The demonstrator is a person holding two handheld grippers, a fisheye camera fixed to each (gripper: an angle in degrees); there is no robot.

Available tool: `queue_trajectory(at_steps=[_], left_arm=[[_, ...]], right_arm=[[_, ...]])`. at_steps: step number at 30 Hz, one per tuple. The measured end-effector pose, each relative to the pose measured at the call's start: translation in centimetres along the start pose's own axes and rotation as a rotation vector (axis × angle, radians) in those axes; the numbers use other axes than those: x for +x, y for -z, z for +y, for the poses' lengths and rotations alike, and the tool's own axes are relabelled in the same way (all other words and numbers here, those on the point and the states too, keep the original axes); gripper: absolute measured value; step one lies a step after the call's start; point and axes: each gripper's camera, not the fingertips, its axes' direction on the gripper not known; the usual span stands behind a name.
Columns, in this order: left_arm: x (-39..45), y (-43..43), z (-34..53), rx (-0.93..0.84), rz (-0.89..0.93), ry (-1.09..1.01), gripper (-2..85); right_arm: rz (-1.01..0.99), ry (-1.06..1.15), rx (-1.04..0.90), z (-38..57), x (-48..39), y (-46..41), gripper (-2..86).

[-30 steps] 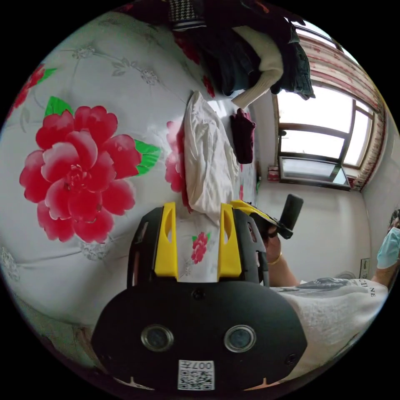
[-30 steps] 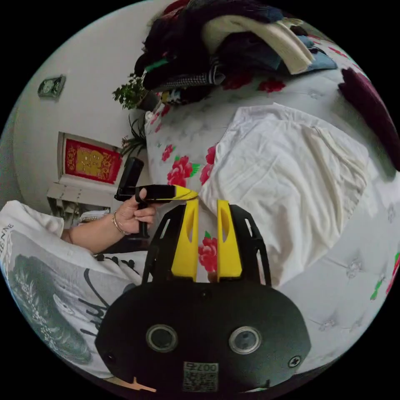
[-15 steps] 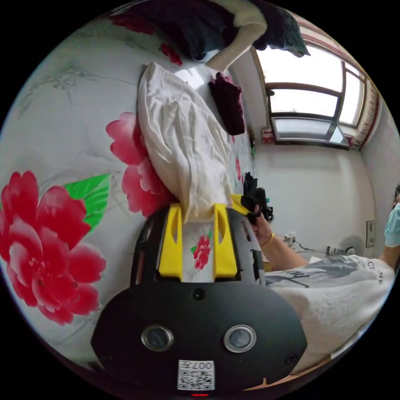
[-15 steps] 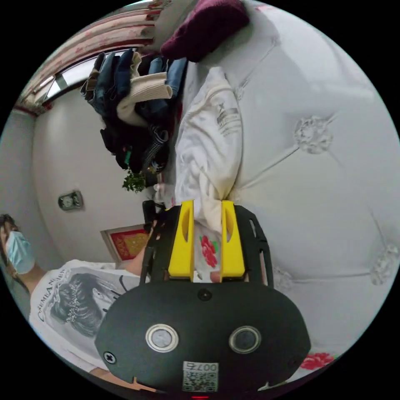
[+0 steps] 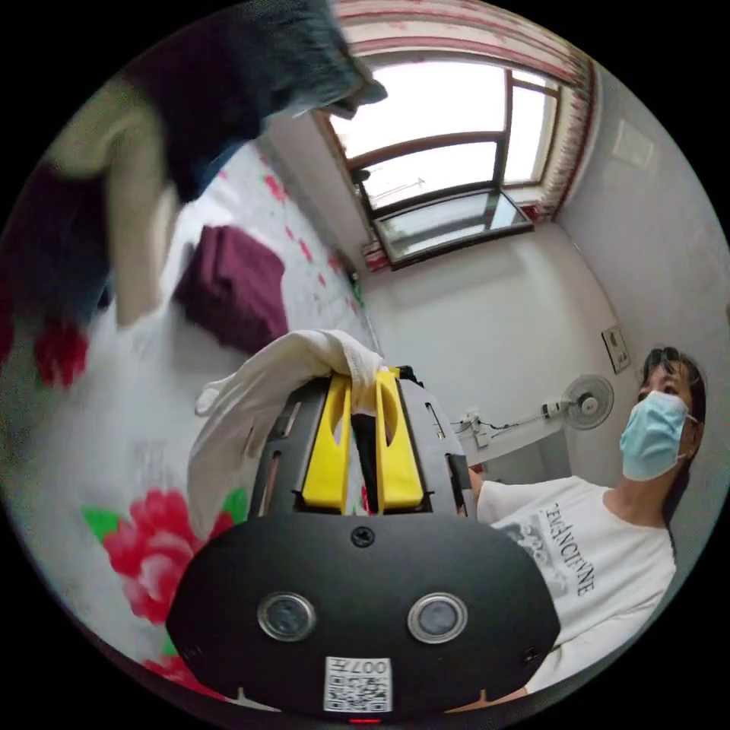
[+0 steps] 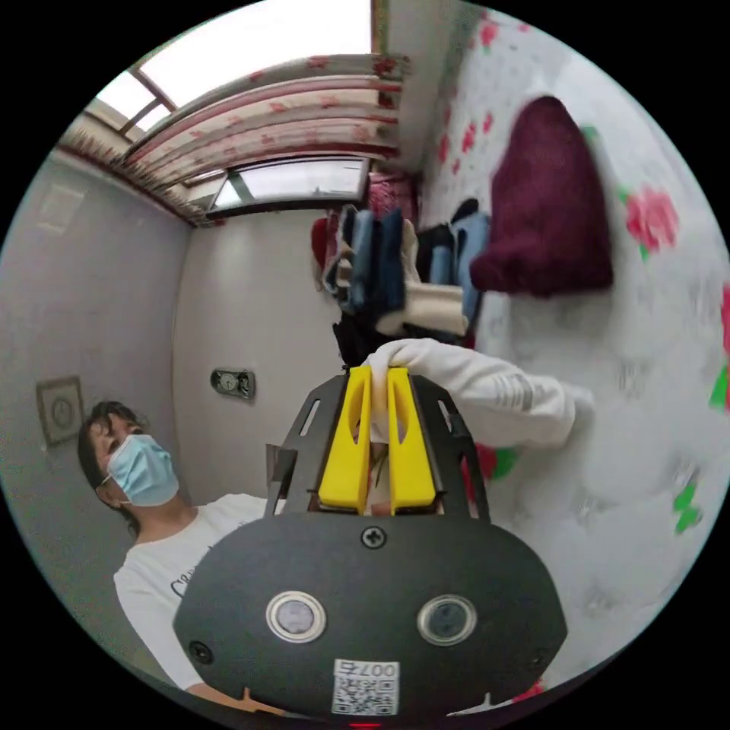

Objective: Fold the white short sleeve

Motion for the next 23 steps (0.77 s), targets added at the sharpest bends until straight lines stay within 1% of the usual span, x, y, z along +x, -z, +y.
queue_trajectory(at_steps=[1, 3, 6, 7, 10, 11, 13, 15, 16, 18, 19, 20, 21, 22, 23], left_arm=[[1.1, -0.4, -1.7, 0.005, -0.002, -0.033, 5.2], [6.0, -1.9, -7.5, 0.035, 0.006, -0.166, 5.2], [11.1, -3.4, -11.9, 0.063, -0.047, -0.3, 5.3], [11.6, -3.7, -12.4, 0.066, -0.062, -0.309, 5.3], [10.9, -5.7, -13.7, 0.073, -0.13, -0.255, 5.8], [9.4, -6.7, -13.6, 0.065, -0.171, -0.204, 6.3], [6.3, -8.1, -12.5, 0.034, -0.255, -0.092, 7.1], [2.5, -9.2, -8.4, -0.034, -0.391, 0.039, 7.8], [1.7, -9.3, -6.9, -0.045, -0.412, 0.061, 8.0], [-0.4, -9.6, 0.0, -0.113, -0.504, 0.137, 8.5], [-0.6, -9.6, 1.9, -0.135, -0.534, 0.151, 8.5], [-0.8, -9.7, 5.8, -0.184, -0.594, 0.177, 8.6], [-0.4, -9.9, 9.6, -0.24, -0.653, 0.204, 8.6], [-0.1, -9.9, 11.3, -0.267, -0.677, 0.218, 8.7], [0.8, -10.1, 14.6, -0.319, -0.708, 0.241, 8.7]], right_arm=[[0.013, 0.09, 0.031, -2.5, -3.2, 1.1, 1.7], [0.027, 0.214, 0.082, -5.4, -8.1, 2.7, 1.7], [0.07, 0.379, 0.152, -8.2, -14.8, 4.7, 1.8], [0.099, 0.416, 0.167, -8.8, -16.5, 5.1, 1.9], [0.167, 0.405, 0.195, -9.6, -17.0, 5.3, 2.3], [0.192, 0.393, 0.2, -9.6, -16.6, 5.3, 2.5], [0.358, 0.312, 0.22, -8.7, -13.7, 5.1, 3.0], [0.476, 0.237, 0.189, -6.8, -10.6, 5.0, 3.4], [0.537, 0.191, 0.154, -4.7, -8.5, 5.2, 3.6], [0.614, 0.132, 0.122, -0.2, -5.7, 5.8, 4.1], [0.673, 0.088, 0.099, 3.5, -4.0, 6.5, 4.4], [0.71, 0.067, 0.089, 5.4, -3.4, 6.9, 4.6], [0.803, 0.015, 0.075, 9.5, -2.4, 7.9, 4.9], [0.903, -0.035, 0.074, 13.5, -2.2, 9.3, 5.3], [0.956, -0.057, 0.078, 15.5, -2.3, 10.2, 5.5]])
